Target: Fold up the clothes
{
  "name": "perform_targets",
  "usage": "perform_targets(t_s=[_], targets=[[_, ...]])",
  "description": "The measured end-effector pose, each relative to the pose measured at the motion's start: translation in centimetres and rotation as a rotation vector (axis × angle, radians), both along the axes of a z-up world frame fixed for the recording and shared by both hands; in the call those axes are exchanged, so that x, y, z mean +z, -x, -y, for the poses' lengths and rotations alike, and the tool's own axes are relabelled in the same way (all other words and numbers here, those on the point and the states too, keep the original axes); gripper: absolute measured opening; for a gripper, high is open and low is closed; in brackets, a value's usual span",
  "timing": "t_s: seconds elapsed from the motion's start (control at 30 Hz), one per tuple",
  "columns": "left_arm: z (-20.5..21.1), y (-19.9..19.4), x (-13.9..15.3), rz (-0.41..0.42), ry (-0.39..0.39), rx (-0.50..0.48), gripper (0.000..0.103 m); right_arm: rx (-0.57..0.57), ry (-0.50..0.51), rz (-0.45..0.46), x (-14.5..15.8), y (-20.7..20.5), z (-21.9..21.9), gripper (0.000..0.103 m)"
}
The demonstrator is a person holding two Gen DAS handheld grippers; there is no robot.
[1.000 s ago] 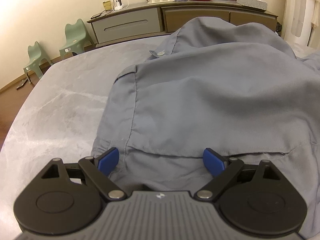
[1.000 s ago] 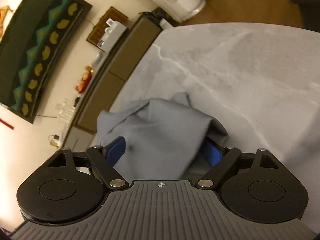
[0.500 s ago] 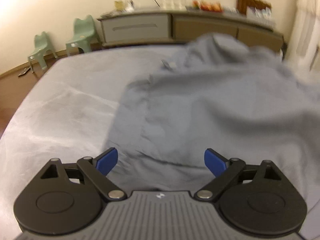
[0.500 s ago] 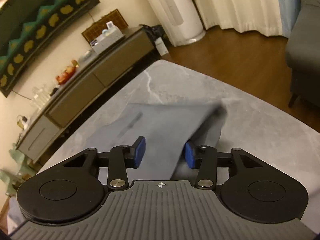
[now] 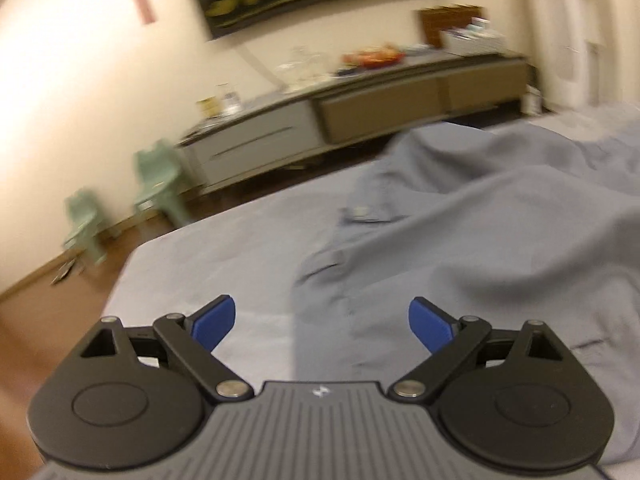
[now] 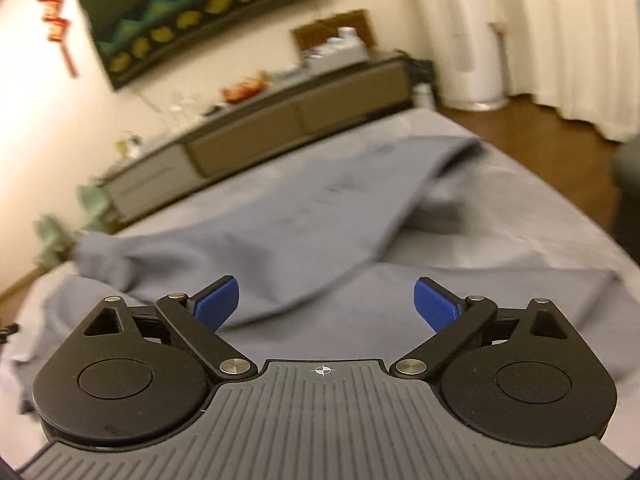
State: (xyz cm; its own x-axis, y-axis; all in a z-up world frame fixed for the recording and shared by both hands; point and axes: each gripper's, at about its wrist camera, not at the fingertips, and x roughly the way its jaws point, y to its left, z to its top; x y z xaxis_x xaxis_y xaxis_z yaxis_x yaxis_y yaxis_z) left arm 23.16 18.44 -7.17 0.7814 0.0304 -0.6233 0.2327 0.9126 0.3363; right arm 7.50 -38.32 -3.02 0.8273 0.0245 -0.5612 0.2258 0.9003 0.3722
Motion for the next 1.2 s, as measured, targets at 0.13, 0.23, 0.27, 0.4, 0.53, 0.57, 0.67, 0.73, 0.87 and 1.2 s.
perform_targets(t_s=[0.13,0.23,0.27,0.4,0.53,0.57,0.67,0.73,0.87,1.2], targets=[[3.0,1.3,-1.7,0.073,-0.119,-0.126,0.098,-0.015,-0.02,-0.032,-1.1,1.1,0.7,0.095],[4.5,-0.5,-2.6,0.12,-0.228,-0.166,0.097,-0.083,0.053,-0.078,-2.2,1.4,1.0,0.096],[4.9,-1.3,-2.7,0.125,-0.252,-0.188,0.098,-0.107,0.077,-0.095,-2.6,1.2,1.2,0.096],[6.8,-4.8,-3.2,0.075,-0.286,-0.32,0.098,-0.171,0.083,-0.149,-4.0,-1.0,4.0,0.096],[9.7,-7.2,-5.0,0.007,-0.315,-0.437,0.072,-0.197,0.127,-0.197,-5.2,-2.7,5.2,0.096],[9.9,-7.7,-5.6,-0.018,-0.322,-0.428,0.017,-0.202,0.141,-0.207,-5.3,-3.1,5.4,0.096],[8.4,-8.8,-5.9,-0.041,-0.282,-0.348,0.001,-0.224,0.172,-0.21,-5.2,-3.8,6.2,0.096],[6.0,-9.4,-5.4,-0.05,-0.258,-0.253,0.002,-0.233,0.17,-0.196,-5.1,-4.2,6.9,0.096],[0.9,-10.5,-4.5,-0.074,-0.231,-0.044,0.001,-0.214,0.189,-0.193,-5.1,-4.8,7.7,0.096],[-2.7,-6.9,0.8,-0.045,-0.112,0.071,0.002,0.055,0.314,-0.258,-6.7,-7.3,3.5,0.096]])
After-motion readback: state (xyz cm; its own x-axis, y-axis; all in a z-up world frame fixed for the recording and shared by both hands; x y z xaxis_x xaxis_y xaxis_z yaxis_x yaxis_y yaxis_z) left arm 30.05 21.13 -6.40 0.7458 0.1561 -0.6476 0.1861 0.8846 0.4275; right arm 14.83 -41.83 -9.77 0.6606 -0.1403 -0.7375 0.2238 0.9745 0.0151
